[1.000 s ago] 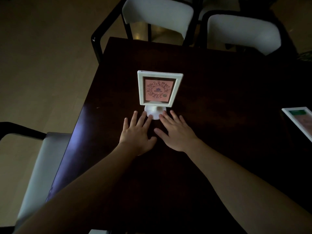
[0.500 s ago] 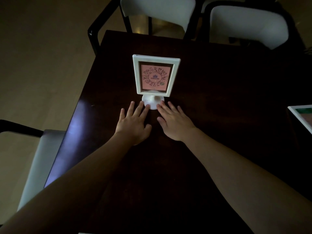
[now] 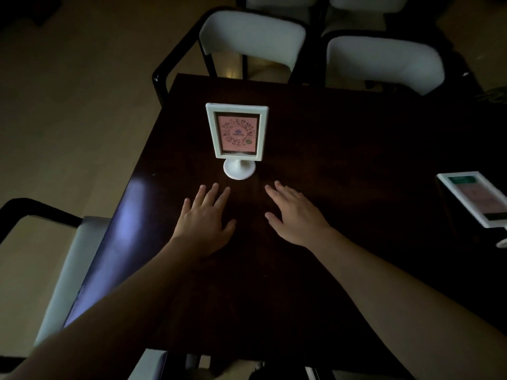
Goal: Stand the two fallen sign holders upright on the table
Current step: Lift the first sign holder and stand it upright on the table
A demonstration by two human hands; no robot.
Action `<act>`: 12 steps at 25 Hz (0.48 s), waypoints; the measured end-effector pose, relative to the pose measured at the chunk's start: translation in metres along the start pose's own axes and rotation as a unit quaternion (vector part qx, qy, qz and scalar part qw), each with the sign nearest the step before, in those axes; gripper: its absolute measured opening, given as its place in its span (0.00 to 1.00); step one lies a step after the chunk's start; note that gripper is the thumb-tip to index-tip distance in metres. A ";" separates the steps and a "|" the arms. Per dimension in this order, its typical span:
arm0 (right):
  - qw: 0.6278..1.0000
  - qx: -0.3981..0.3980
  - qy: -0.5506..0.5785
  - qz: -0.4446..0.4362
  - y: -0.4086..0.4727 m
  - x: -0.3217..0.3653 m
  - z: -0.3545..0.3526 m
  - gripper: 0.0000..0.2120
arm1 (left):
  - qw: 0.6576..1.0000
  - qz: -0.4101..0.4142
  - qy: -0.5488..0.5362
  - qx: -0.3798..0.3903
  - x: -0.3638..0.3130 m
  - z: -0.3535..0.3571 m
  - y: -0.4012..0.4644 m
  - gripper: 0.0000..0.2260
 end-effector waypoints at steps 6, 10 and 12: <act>0.995 -0.078 -0.007 0.059 -0.144 -0.023 -0.067 0.33 | 0.995 0.044 -0.054 -0.067 -0.076 -0.062 -0.078 0.37; 0.983 -0.158 -0.002 0.091 -0.260 -0.032 -0.117 0.32 | 0.984 0.104 -0.097 -0.106 -0.137 -0.098 -0.148 0.36; 0.978 -0.178 0.008 0.104 -0.314 -0.036 -0.140 0.31 | 0.976 0.127 -0.121 -0.125 -0.168 -0.116 -0.180 0.35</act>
Point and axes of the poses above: each hand's wrist, its own y-axis towards the middle knuckle, its own z-axis out of the palm, x = y × z, the point moved 9 cm from there along y, towards the middle knuckle, and after that the axes turned 7 degrees about z, right-handed, at the moved point
